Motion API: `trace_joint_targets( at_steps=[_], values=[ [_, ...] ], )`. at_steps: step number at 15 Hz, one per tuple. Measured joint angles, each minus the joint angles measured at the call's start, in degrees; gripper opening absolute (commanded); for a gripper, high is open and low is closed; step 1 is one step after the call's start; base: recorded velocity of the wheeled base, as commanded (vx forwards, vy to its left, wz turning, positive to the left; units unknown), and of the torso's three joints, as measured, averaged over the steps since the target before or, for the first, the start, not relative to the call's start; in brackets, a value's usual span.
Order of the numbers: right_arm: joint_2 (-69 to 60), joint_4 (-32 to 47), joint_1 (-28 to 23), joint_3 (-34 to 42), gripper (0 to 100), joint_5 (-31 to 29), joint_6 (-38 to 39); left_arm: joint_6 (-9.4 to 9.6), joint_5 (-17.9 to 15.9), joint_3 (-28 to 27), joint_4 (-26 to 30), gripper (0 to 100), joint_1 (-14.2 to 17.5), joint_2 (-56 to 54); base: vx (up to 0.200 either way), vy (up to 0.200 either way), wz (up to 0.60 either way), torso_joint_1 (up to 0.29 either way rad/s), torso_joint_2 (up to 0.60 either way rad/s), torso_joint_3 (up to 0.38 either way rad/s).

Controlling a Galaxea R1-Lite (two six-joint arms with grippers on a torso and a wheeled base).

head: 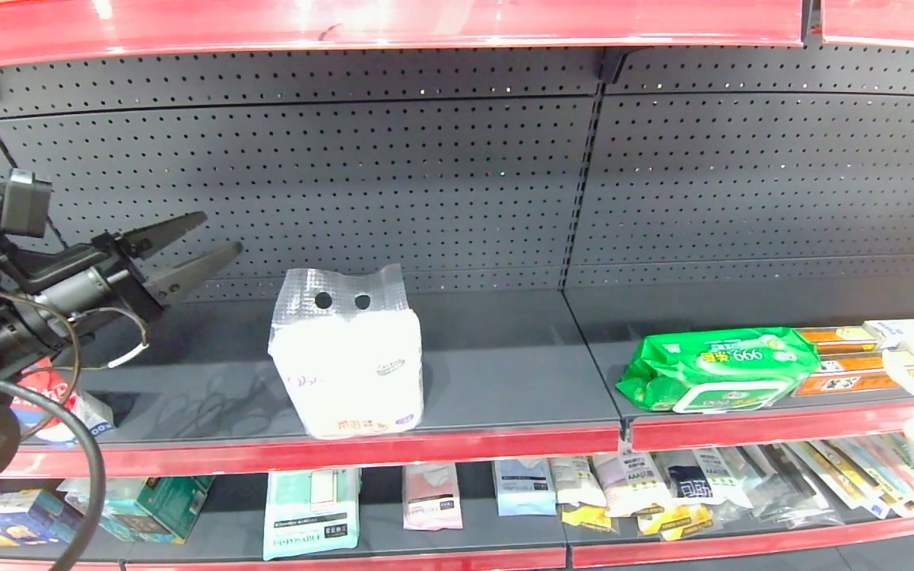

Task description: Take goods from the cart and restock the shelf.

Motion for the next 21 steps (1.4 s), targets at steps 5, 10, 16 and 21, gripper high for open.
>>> trace_joint_targets(
  at_steps=[5,10,16,21],
  values=[
    [-0.1,0.0,0.1,-0.5,0,0.0,0.1,1.12,7.7,-2.6,0.0,100,6.4,-1.0,0.000,0.000,0.00,0.000,0.00,0.000],
    [0.0,0.0,0.1,-0.9,0,0.0,0.1,7.19,28.5,-4.5,5.2,100,6.7,-1.0,0.000,0.000,0.00,0.000,0.00,0.000],
    [0.0,-0.1,0.3,-1.6,0,0.1,0.0,13.58,50.7,-4.1,32.6,100,3.8,-7.5,0.000,0.000,0.00,0.000,0.00,0.000],
    [4.0,0.0,0.5,-6.0,0,6.0,-0.1,18.47,42.9,-0.3,65.8,100,2.2,-27.4,0.000,0.000,0.00,0.000,0.00,0.000]
  ],
)
